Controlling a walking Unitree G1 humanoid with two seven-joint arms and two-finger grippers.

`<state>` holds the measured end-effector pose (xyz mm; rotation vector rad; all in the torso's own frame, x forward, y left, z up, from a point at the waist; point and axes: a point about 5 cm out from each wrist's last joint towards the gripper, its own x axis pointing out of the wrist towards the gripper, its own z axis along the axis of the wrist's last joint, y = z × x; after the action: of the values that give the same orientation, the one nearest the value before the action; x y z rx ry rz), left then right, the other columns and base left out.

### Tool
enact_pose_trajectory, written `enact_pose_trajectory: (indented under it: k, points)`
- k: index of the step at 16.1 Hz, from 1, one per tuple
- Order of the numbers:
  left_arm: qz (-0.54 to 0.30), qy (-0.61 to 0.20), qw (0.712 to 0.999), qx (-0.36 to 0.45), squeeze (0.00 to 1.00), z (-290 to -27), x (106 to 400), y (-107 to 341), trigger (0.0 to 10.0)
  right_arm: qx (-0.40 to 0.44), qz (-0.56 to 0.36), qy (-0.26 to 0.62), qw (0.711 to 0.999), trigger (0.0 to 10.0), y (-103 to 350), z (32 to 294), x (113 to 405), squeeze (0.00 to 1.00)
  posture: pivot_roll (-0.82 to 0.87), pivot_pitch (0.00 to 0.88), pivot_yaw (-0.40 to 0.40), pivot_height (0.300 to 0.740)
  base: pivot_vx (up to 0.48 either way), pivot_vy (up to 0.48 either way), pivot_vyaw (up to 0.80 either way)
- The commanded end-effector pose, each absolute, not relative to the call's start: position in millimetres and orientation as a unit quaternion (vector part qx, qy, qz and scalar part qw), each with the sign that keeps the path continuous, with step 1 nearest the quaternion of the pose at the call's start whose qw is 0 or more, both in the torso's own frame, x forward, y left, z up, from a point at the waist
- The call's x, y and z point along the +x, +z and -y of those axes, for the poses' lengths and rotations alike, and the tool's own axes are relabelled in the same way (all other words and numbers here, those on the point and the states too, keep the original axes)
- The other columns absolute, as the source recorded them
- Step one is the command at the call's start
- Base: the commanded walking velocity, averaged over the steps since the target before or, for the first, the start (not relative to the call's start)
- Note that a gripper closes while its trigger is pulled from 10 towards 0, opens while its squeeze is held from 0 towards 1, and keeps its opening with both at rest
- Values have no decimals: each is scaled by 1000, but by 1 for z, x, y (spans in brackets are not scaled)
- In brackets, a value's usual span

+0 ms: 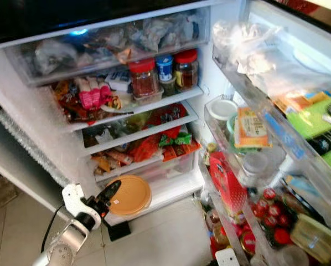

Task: Restocking fridge

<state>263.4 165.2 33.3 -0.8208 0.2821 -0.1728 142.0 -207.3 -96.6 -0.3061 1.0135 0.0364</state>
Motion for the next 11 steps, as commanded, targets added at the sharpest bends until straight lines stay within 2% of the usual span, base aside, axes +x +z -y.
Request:
enact_pose_trajectory:
  k: [1,11]
  points:
    - [-125,-77,909,-389,0,-171,264,37,10000,-145,-490,25,859,10000,-99,205,137,0,-178,64,62,740,277,0,0]
    - [-126,-77,909,-390,0,-170,263,37,10000,-148,-468,34,871,10000,-95,197,148,0,-180,68,62,740,276,0,0]
